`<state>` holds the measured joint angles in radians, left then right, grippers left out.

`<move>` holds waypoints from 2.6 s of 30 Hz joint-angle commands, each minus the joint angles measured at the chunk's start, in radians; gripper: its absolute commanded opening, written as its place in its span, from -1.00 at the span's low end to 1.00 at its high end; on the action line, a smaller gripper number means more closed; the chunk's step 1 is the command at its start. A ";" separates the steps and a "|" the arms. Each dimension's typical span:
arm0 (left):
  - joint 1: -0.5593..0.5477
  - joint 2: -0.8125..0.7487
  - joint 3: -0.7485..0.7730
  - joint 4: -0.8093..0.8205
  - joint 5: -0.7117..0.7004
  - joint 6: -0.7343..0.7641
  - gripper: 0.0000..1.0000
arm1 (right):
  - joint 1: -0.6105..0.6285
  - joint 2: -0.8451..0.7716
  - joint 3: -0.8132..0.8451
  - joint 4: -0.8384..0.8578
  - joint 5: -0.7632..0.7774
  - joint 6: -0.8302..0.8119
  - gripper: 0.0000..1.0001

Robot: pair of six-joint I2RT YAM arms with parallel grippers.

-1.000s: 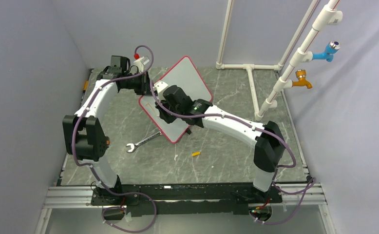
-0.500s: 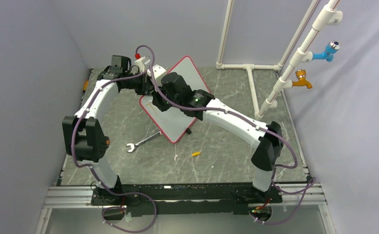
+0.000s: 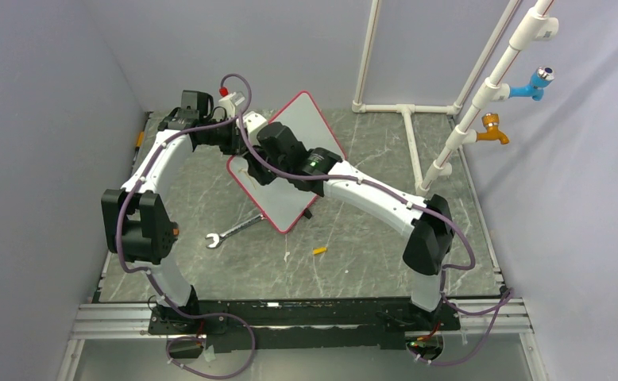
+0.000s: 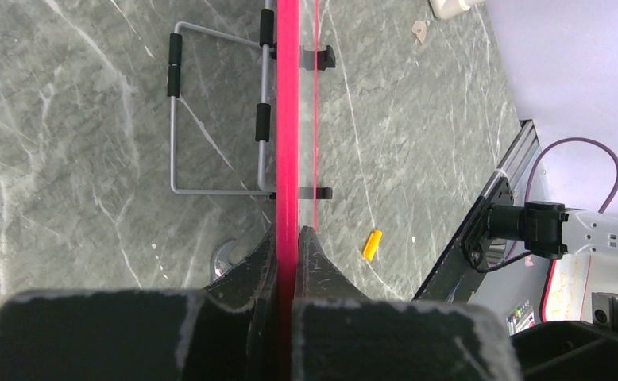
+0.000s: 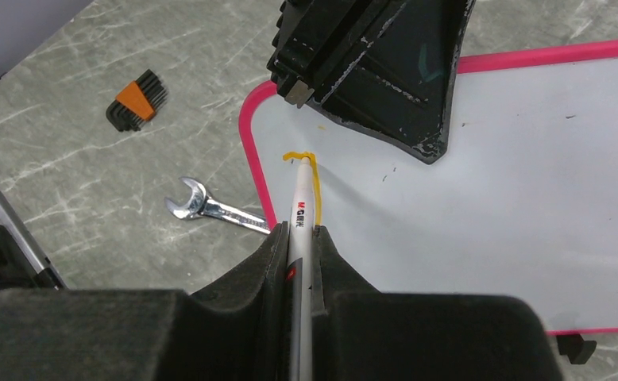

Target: Write a sentence on the whiteboard

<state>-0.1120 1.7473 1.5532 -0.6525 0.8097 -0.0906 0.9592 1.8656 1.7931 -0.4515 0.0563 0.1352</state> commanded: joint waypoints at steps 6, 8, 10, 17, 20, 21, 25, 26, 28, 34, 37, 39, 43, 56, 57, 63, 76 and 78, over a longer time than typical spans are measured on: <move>-0.008 -0.043 -0.005 0.029 -0.078 0.073 -1.00 | -0.004 -0.007 -0.041 0.014 0.067 0.014 -1.00; -0.008 -0.043 -0.004 0.028 -0.077 0.074 -1.00 | -0.007 -0.015 -0.061 0.014 0.068 0.020 -1.00; -0.008 -0.043 -0.004 0.027 -0.079 0.075 -1.00 | -0.009 -0.026 -0.083 0.014 0.072 0.024 -1.00; -0.008 -0.046 -0.002 0.024 -0.080 0.075 -1.00 | -0.015 -0.062 -0.175 0.019 0.081 0.044 -1.00; -0.008 -0.048 -0.002 0.025 -0.079 0.075 -1.00 | -0.014 -0.073 -0.200 0.019 0.089 0.049 -1.00; -0.008 -0.048 -0.002 0.025 -0.078 0.076 -1.00 | -0.016 -0.074 -0.203 0.019 0.089 0.050 -1.00; -0.008 -0.051 -0.002 0.025 -0.077 0.076 -1.00 | -0.018 -0.066 -0.178 0.014 0.092 0.045 -1.00; -0.008 -0.051 -0.002 0.026 -0.077 0.075 -1.00 | -0.019 -0.063 -0.165 0.012 0.093 0.042 -1.00; -0.008 -0.051 -0.003 0.024 -0.076 0.076 -1.00 | -0.019 -0.054 -0.140 0.008 0.095 0.036 -1.00; -0.009 -0.054 -0.004 0.026 -0.072 0.078 -1.00 | -0.023 -0.016 -0.044 -0.008 0.091 0.013 -1.00; -0.012 -0.054 -0.004 0.026 -0.069 0.078 -1.00 | -0.028 0.003 -0.003 -0.011 0.089 0.002 -1.00; -0.015 -0.055 -0.006 0.025 -0.070 0.078 -1.00 | -0.031 0.018 0.021 -0.011 0.088 -0.001 -1.00; -0.018 -0.057 -0.007 0.028 -0.068 0.079 -1.00 | -0.036 0.044 0.064 -0.015 0.084 -0.002 -1.00; -0.021 -0.054 -0.008 0.025 -0.072 0.079 -1.00 | -0.040 0.016 0.078 -0.014 0.068 0.006 -1.00; -0.021 -0.053 -0.008 0.025 -0.073 0.078 -1.00 | -0.040 0.001 0.065 -0.012 0.071 0.005 -1.00; -0.020 -0.045 -0.001 0.017 -0.067 0.123 -1.00 | -0.040 -0.098 -0.017 -0.016 0.074 0.005 -1.00; -0.030 0.052 0.126 -0.054 0.048 0.180 -1.00 | -0.100 -0.247 -0.246 0.068 0.064 0.042 -1.00; -0.033 0.074 0.154 -0.066 0.065 0.172 -1.00 | -0.118 -0.243 -0.248 0.084 0.041 0.043 -1.00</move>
<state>-0.1287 1.7866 1.6318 -0.7235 0.8455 -0.0101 0.8707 1.6482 1.5543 -0.4389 0.1246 0.1619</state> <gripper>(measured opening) 0.068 0.127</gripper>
